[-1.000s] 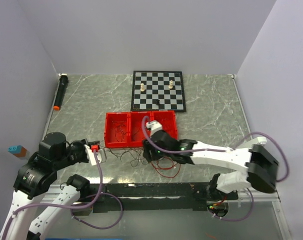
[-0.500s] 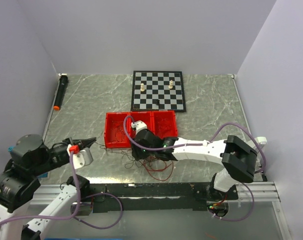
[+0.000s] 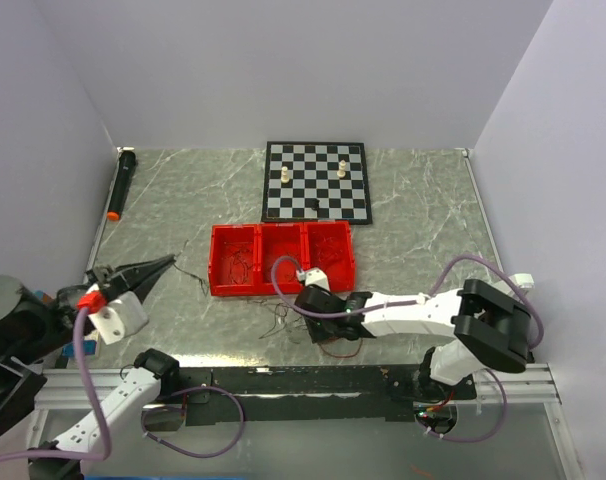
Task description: Untangle the cables
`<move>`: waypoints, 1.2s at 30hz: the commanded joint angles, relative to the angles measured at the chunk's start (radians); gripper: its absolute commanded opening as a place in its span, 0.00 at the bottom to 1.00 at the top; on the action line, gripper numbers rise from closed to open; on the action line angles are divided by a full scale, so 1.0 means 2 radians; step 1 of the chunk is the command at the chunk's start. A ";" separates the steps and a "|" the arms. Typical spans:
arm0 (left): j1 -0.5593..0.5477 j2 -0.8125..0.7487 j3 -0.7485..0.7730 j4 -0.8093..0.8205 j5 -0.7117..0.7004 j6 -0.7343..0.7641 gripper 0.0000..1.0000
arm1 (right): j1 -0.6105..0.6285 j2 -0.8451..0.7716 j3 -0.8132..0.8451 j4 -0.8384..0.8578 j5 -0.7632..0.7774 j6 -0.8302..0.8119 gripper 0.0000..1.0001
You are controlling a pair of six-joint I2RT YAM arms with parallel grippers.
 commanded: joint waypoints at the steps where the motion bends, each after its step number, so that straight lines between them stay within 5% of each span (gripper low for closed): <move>1: 0.003 -0.004 0.015 0.115 -0.038 -0.041 0.01 | 0.008 -0.048 -0.040 -0.055 0.035 0.047 0.32; 15: 0.003 -0.047 -0.079 0.568 -0.282 0.013 0.06 | 0.010 -0.084 -0.101 -0.092 0.047 0.122 0.26; 18: 0.003 -0.013 -0.015 0.464 -0.286 -0.024 0.06 | 0.010 -0.099 -0.098 -0.088 0.046 0.114 0.26; 23: 0.003 -0.017 -0.007 0.274 -0.060 -0.034 0.07 | 0.011 -0.214 -0.070 -0.024 0.044 0.023 0.44; 28: 0.012 -0.030 -0.042 0.248 0.027 -0.038 0.04 | 0.011 -0.242 -0.005 0.021 0.004 -0.068 0.61; 36: 0.014 -0.033 -0.084 0.192 0.096 0.026 0.05 | 0.011 -0.245 -0.011 0.159 -0.120 -0.103 0.70</move>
